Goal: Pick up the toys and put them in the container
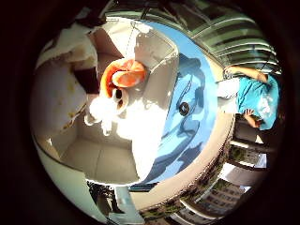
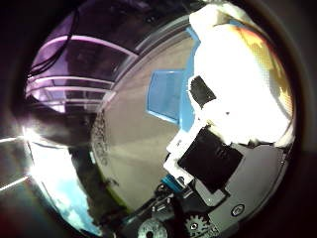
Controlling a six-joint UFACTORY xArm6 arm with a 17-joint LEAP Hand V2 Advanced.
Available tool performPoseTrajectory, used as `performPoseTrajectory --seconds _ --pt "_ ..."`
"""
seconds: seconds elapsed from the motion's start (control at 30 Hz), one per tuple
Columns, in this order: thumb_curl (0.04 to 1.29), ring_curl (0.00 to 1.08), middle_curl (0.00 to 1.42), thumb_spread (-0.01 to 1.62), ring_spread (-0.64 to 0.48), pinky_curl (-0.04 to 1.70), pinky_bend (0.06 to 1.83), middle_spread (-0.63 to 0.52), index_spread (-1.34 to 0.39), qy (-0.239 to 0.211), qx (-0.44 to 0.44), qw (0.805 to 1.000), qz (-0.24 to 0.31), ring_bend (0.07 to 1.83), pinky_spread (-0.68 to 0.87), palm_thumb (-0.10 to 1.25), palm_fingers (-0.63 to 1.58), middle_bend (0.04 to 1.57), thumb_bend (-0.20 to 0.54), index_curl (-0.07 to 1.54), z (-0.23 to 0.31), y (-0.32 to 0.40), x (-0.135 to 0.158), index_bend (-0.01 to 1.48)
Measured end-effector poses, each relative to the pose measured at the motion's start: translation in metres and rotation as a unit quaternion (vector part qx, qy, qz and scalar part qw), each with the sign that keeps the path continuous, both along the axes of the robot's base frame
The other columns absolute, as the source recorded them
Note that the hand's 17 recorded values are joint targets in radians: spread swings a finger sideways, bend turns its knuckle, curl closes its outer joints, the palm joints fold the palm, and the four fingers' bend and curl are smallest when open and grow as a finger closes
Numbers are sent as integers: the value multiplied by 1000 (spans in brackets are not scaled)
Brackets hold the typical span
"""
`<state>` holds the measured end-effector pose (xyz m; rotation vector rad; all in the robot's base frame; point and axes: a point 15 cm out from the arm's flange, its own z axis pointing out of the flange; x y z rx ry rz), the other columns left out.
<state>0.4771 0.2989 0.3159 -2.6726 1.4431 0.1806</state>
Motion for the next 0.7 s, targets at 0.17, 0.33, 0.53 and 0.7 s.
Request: performPoseTrajectory --seconds 0.17,0.33,0.53,0.7 --pt "582 491 594 1137 194 607 1291 -5 -495 28 -20 999 6 900 329 598 -330 586 -53 970 -6 -8 -15 313" --pt "493 341 453 1136 281 469 1109 87 -423 12 -12 1000 5 666 421 544 -204 318 -45 758 14 -13 -14 117" --pt "426 301 392 1130 318 397 1006 127 -383 -28 11 1000 1 567 480 536 -101 199 -32 570 60 -19 -16 105" --pt "396 295 369 1131 329 363 968 134 -355 -62 26 998 -4 537 505 559 -49 177 -26 468 102 -36 -21 123"
